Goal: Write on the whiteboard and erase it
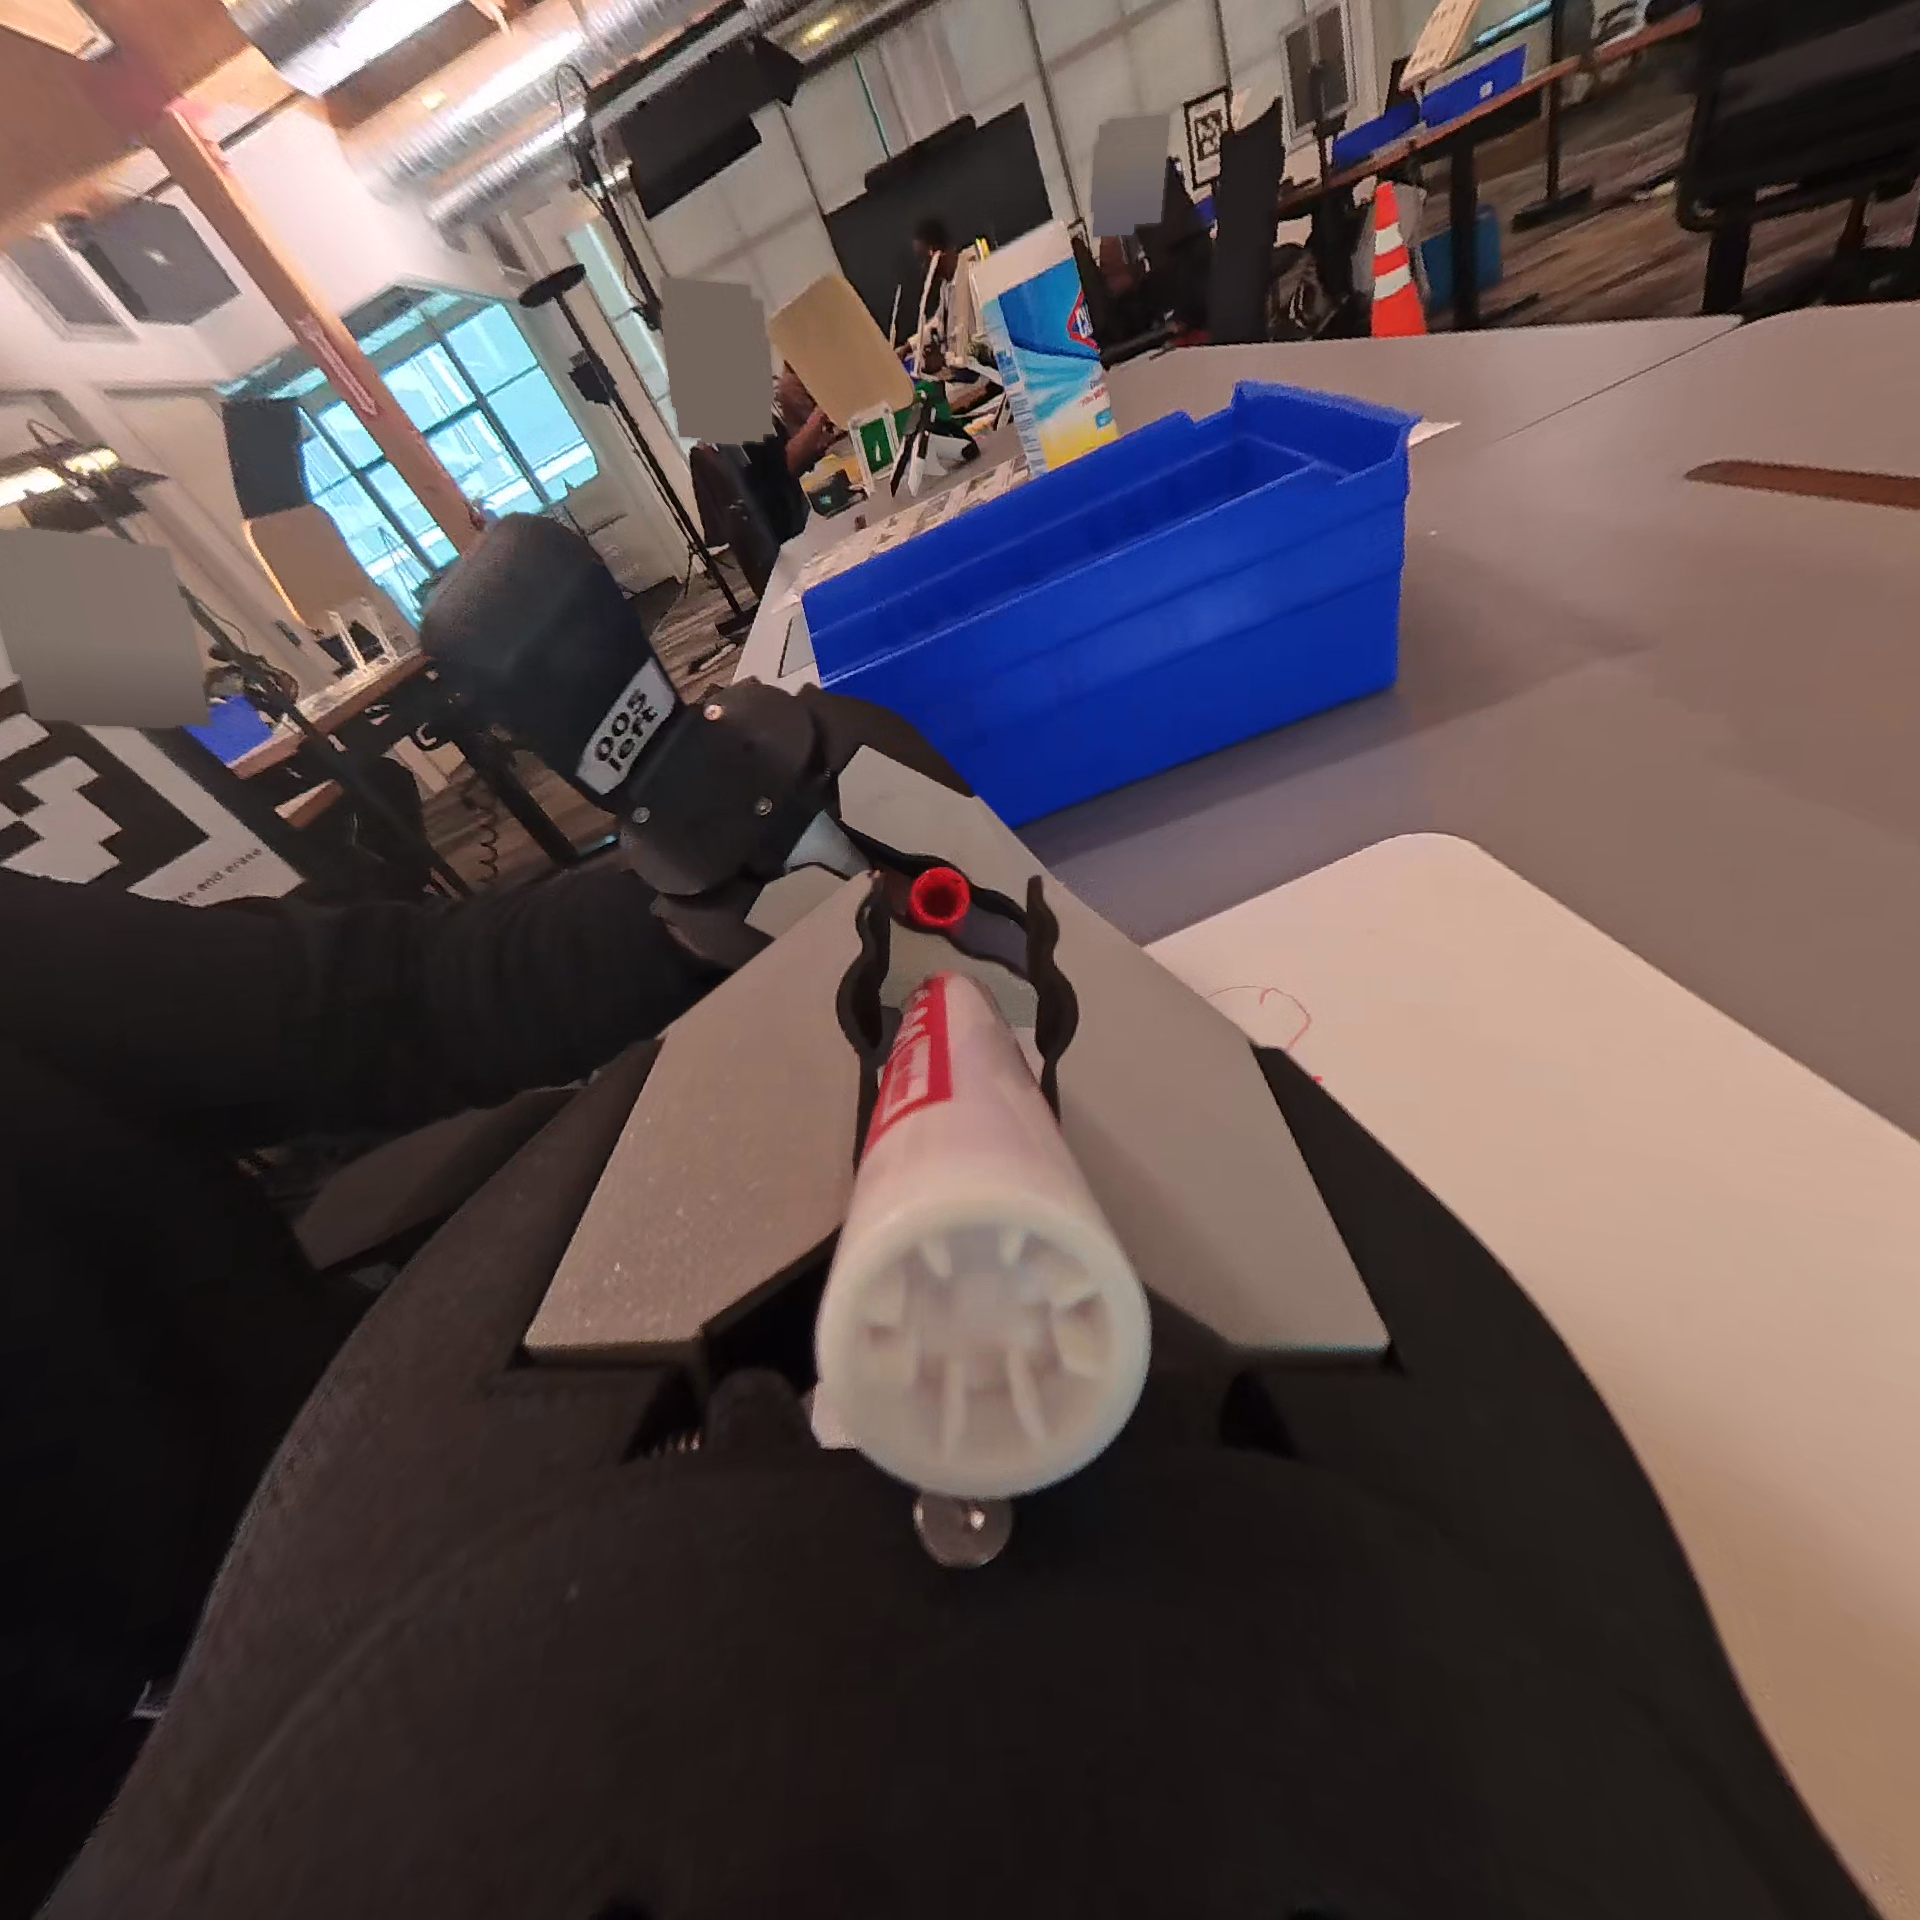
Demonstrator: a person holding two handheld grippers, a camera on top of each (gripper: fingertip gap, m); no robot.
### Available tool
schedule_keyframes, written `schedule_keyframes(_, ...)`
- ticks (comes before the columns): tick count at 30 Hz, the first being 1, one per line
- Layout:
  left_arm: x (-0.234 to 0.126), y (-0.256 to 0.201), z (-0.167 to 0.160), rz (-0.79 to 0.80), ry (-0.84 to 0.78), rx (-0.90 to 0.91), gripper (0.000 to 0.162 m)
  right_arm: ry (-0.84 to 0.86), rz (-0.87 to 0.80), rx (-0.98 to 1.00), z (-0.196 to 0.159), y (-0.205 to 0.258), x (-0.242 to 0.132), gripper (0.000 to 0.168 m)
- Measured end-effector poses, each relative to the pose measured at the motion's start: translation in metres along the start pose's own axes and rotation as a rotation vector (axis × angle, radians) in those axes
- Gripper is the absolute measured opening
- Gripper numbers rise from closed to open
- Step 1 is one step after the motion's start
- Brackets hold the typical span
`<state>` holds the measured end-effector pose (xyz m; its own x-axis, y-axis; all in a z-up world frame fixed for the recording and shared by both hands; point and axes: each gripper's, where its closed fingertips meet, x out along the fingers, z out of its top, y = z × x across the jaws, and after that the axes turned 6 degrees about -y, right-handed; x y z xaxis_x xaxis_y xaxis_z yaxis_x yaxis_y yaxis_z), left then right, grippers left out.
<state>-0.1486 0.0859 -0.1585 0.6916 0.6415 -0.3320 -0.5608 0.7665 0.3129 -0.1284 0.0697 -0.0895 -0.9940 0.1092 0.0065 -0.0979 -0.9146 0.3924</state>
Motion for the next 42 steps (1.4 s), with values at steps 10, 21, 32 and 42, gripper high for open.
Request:
schedule_keyframes(10, 0.006, -0.016, 0.003, -0.007, 0.012, 0.088, 0.01, 0.022, -0.009, -0.017, -0.015, 0.013, 0.032, 0.023)
schedule_keyframes(21, 0.006, -0.025, 0.009, -0.048, -0.006, 0.033, 0.009, 0.09, -0.035, -0.07, -0.03, 0.015, 0.047, 0.024)
schedule_keyframes(32, 0.007, -0.038, 0.007, -0.113, 0.024, -0.04, 0.009, 0.087, -0.06, -0.184, -0.03, 0.02, 0.051, 0.023)
schedule_keyframes(42, 0.008, -0.036, 0.004, -0.09, 0.049, -0.06, 0.007, 0.087, -0.029, -0.07, -0.034, 0.019, 0.052, 0.021)
